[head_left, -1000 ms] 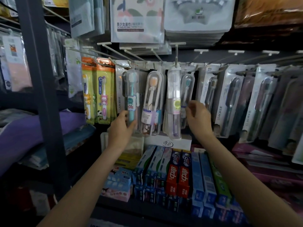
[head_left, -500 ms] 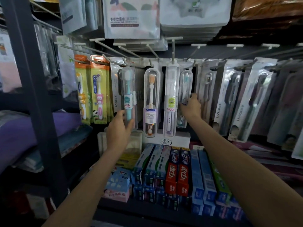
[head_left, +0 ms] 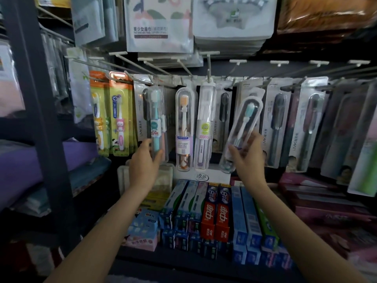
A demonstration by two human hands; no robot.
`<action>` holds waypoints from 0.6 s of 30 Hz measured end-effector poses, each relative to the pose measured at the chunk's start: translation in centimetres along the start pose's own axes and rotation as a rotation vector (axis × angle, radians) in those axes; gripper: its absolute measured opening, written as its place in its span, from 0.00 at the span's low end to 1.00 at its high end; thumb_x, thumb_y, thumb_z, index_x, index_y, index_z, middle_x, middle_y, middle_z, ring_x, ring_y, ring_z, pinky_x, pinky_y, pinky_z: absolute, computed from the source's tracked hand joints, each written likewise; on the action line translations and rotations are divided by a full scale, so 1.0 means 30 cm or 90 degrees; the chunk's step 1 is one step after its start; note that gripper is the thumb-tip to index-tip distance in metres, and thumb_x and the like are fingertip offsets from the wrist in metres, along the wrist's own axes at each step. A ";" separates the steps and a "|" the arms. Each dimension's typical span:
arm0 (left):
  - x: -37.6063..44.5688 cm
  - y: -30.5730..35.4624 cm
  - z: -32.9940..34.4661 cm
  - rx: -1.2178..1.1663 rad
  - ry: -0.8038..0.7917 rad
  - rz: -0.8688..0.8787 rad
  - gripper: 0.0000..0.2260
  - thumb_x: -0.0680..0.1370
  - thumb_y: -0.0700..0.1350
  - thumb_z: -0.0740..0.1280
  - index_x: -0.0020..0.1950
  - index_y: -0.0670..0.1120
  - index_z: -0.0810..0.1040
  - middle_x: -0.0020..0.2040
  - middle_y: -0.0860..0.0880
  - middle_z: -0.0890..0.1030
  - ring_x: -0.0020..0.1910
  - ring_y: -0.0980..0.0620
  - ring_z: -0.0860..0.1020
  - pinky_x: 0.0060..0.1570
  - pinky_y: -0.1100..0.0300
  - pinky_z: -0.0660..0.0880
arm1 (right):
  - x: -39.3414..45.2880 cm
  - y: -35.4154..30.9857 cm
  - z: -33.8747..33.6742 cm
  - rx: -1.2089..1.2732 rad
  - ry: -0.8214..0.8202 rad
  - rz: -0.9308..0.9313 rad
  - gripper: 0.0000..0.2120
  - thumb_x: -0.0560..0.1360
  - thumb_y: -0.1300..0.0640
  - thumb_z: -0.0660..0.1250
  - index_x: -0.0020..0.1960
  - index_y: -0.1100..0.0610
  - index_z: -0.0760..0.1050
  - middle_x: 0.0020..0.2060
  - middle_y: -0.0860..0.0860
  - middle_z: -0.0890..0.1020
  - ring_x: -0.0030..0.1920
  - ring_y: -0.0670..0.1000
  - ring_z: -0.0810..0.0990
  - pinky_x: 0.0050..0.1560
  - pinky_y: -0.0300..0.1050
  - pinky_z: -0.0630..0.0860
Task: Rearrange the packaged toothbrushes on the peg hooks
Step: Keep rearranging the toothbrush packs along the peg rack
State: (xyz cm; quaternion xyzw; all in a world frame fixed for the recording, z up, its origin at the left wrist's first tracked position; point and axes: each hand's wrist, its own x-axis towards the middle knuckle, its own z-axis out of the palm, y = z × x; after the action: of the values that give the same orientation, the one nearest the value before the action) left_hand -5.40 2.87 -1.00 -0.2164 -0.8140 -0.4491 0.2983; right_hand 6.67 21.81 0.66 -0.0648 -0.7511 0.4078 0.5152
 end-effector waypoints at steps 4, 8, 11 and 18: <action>-0.006 0.008 -0.002 -0.001 0.000 0.000 0.16 0.78 0.46 0.64 0.63 0.42 0.71 0.52 0.43 0.79 0.48 0.47 0.77 0.36 0.63 0.63 | -0.027 -0.020 -0.036 -0.143 -0.088 -0.181 0.28 0.75 0.59 0.65 0.72 0.54 0.57 0.62 0.53 0.72 0.50 0.38 0.75 0.53 0.38 0.75; -0.013 0.004 -0.004 -0.029 -0.010 0.004 0.17 0.78 0.46 0.64 0.64 0.42 0.71 0.54 0.43 0.79 0.52 0.45 0.77 0.41 0.61 0.66 | -0.013 -0.092 -0.008 -0.202 -0.202 -0.277 0.37 0.76 0.55 0.65 0.73 0.47 0.42 0.56 0.49 0.76 0.38 0.34 0.72 0.45 0.31 0.69; -0.009 -0.022 -0.017 -0.053 -0.011 0.017 0.17 0.77 0.45 0.65 0.65 0.42 0.71 0.54 0.43 0.79 0.52 0.45 0.78 0.44 0.58 0.71 | 0.008 -0.124 0.034 -0.158 -0.205 -0.229 0.34 0.76 0.56 0.65 0.75 0.52 0.49 0.33 0.38 0.65 0.30 0.37 0.70 0.33 0.27 0.66; 0.000 -0.058 -0.042 -0.039 -0.006 0.027 0.17 0.77 0.45 0.65 0.65 0.43 0.71 0.53 0.43 0.80 0.50 0.45 0.78 0.44 0.54 0.74 | 0.047 -0.169 0.094 -0.098 -0.263 -0.176 0.33 0.76 0.56 0.65 0.76 0.51 0.51 0.26 0.52 0.66 0.25 0.45 0.63 0.30 0.36 0.63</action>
State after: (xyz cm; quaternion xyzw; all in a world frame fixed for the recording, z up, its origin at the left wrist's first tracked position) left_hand -6.13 0.90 -1.52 -0.2447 -0.7965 -0.4660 0.2975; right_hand 5.32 17.67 4.74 0.0843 -0.8711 0.2796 0.3949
